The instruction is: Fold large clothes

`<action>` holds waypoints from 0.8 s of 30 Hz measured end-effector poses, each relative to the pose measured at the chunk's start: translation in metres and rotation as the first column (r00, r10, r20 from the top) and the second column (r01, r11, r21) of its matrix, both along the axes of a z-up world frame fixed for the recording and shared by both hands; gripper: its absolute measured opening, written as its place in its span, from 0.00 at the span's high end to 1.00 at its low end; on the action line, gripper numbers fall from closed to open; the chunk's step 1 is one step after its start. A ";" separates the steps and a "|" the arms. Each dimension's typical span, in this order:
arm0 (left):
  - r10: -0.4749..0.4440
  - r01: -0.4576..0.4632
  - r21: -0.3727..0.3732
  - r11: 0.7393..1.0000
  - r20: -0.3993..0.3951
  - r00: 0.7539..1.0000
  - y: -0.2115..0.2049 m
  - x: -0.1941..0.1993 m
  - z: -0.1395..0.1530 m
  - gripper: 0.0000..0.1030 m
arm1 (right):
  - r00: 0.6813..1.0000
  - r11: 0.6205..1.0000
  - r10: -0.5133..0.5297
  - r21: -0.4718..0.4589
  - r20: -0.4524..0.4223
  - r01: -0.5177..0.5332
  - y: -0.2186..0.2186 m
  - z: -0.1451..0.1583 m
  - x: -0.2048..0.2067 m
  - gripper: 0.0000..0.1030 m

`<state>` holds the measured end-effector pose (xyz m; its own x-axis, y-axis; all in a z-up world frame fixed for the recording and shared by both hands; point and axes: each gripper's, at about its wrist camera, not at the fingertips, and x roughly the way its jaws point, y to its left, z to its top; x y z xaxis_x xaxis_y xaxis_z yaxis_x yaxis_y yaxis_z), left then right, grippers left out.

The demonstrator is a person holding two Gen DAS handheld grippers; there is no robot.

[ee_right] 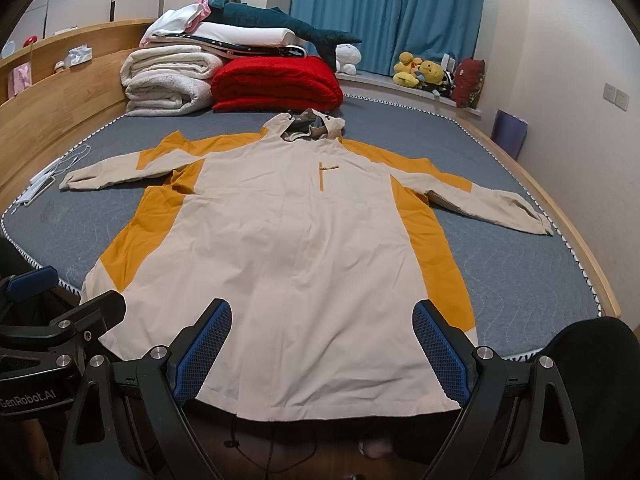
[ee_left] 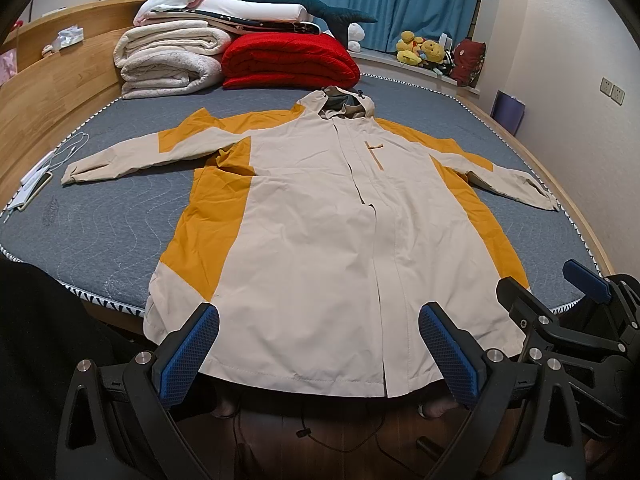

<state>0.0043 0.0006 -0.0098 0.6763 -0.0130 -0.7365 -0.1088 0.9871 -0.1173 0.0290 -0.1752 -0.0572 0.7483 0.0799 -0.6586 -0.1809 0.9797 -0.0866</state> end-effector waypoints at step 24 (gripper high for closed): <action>-0.008 0.008 -0.002 1.000 0.003 1.000 -0.004 0.000 0.001 0.03 | 1.000 1.000 0.001 0.002 0.001 -0.001 -0.001 0.001 0.001 0.11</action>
<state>0.0046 -0.0039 -0.0088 0.6781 -0.0204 -0.7347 -0.1003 0.9877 -0.1200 0.0297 -0.1762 -0.0567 0.7489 0.0821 -0.6575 -0.1816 0.9797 -0.0845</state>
